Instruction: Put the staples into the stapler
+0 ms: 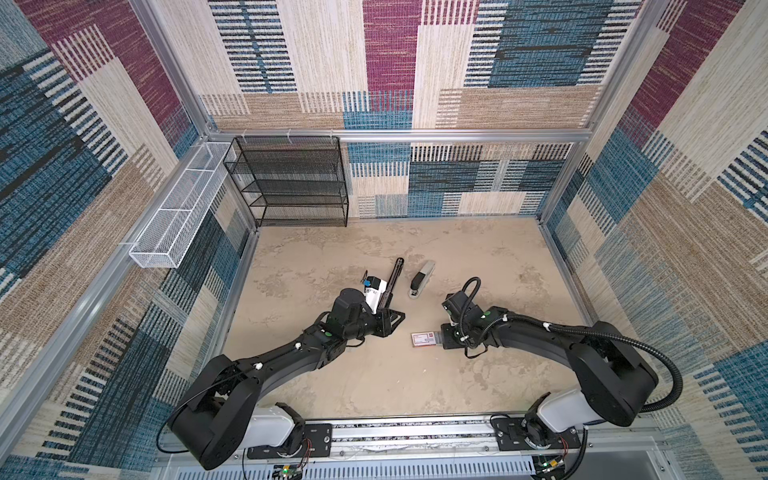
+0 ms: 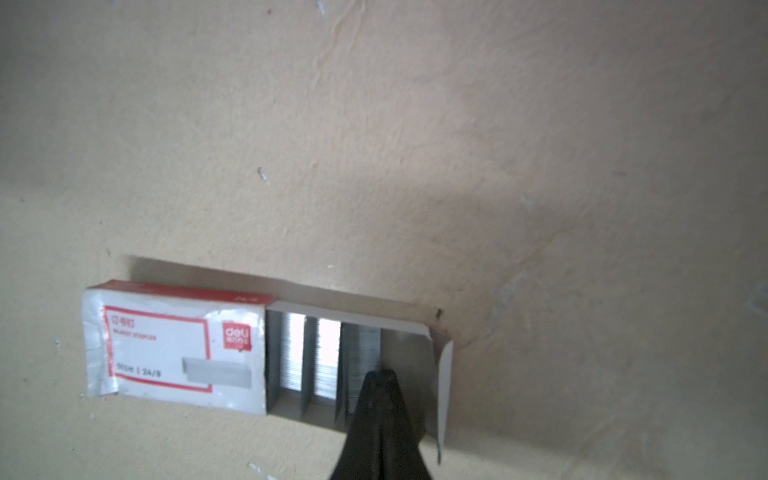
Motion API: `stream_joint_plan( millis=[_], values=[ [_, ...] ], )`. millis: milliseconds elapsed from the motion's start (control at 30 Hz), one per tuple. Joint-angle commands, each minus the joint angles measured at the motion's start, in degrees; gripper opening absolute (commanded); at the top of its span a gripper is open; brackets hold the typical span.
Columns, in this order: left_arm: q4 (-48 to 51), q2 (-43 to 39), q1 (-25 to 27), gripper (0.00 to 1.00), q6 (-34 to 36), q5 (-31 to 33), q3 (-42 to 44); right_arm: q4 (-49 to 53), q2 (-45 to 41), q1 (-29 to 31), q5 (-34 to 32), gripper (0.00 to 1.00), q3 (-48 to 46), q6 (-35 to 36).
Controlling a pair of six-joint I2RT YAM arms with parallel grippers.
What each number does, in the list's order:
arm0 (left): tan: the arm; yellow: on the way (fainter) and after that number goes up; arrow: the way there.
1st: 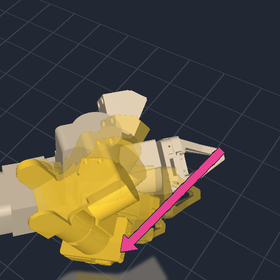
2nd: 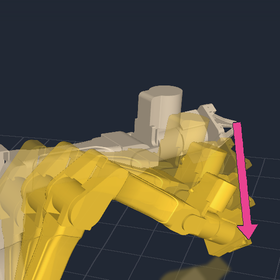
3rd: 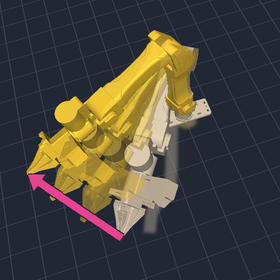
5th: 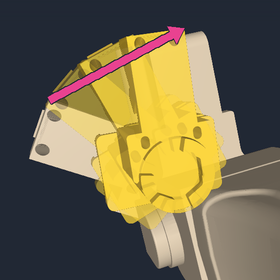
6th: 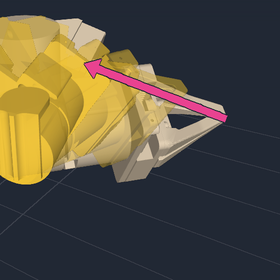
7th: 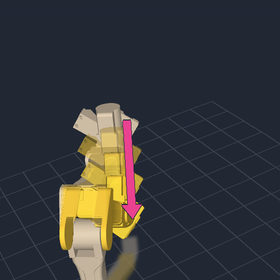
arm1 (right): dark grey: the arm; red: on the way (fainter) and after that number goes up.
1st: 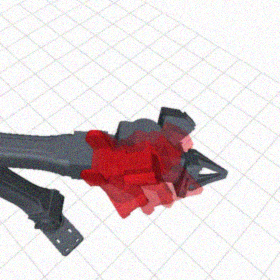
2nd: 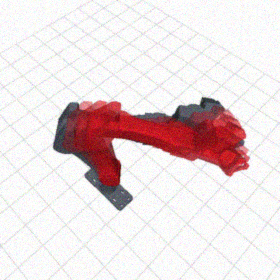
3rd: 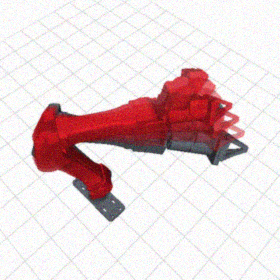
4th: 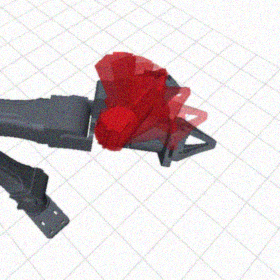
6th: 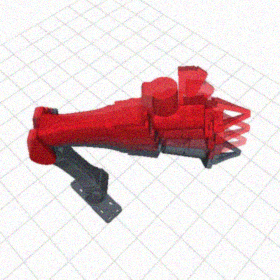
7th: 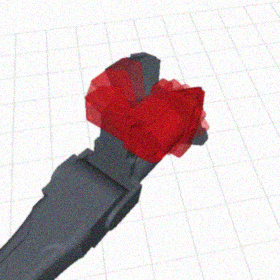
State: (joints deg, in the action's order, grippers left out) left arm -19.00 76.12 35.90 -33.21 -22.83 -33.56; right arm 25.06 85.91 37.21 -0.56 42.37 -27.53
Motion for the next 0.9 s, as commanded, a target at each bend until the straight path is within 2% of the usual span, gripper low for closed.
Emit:
stream_joint_plan(
  millis=[0, 333, 433, 500, 567, 667, 767, 867],
  values=[
    [-0.95, 0.0, -0.04, 0.36, -0.52, 0.29, 0.08, -0.45, 0.1, 0.04, 0.29, 0.0, 0.08, 0.66],
    [1.45, -1.05, -0.04, 0.37, -0.24, 1.05, -2.49, 2.17, -7.26, 0.05, -0.07, 0.0, 3.09, 1.15],
    [1.4, -2.11, -0.51, 0.39, -0.98, 2.0, -3.09, 2.71, -10.01, -0.33, 0.58, 0.0, 4.47, 2.05],
    [-0.13, -3.02, -1.65, 0.44, -2.54, 0.4, -3.15, 1.69, -12.2, -1.02, 2.75, 0.0, 5.21, 3.38],
    [-1.75, -3.28, -3.81, 0.46, -4.82, -4.03, -3.9, -1.42, -15.23, -2.46, 7.72, 0.0, 5.18, 4.9],
    [-8.91, -1.75, -8.09, 0.49, -10.61, -15.34, -4.91, -7.83, -18.88, -5.88, 19.33, 0.0, 5.01, 6.32],
    [-27.54, 1.96, -11.95, 0.49, -21.57, -24.59, -3.88, -15.25, -20.85, -7.73, 31.35, 0.0, 4.93, 6.42],
    [-49.41, 8.09, -13.27, 0.5, -34.8, -29.87, -3.49, -22.01, -21.44, -9.27, 41.85, 0.0, 4.74, 4.94]
  ],
)
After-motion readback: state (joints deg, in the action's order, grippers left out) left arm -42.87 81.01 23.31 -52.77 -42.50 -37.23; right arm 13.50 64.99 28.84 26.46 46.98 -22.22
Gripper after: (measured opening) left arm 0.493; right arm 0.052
